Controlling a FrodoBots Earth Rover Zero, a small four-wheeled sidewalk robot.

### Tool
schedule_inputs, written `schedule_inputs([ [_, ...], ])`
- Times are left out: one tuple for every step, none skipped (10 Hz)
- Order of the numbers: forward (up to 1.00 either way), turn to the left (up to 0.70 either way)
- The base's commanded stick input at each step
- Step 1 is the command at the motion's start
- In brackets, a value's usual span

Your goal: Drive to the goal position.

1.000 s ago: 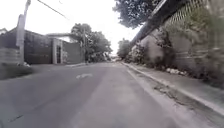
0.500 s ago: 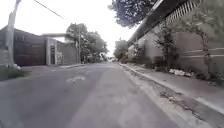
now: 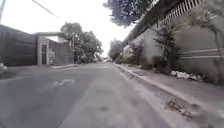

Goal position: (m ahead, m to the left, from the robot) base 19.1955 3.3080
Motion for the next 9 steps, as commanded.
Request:
schedule_inputs([
  [1.0, 0.0],
  [1.0, 0.0],
  [1.0, 0.0],
  [1.0, 0.0],
  [1.0, 0.0],
  [1.0, 0.0],
  [1.0, 0.0],
  [1.0, 0.0],
  [1.0, 0.0],
])
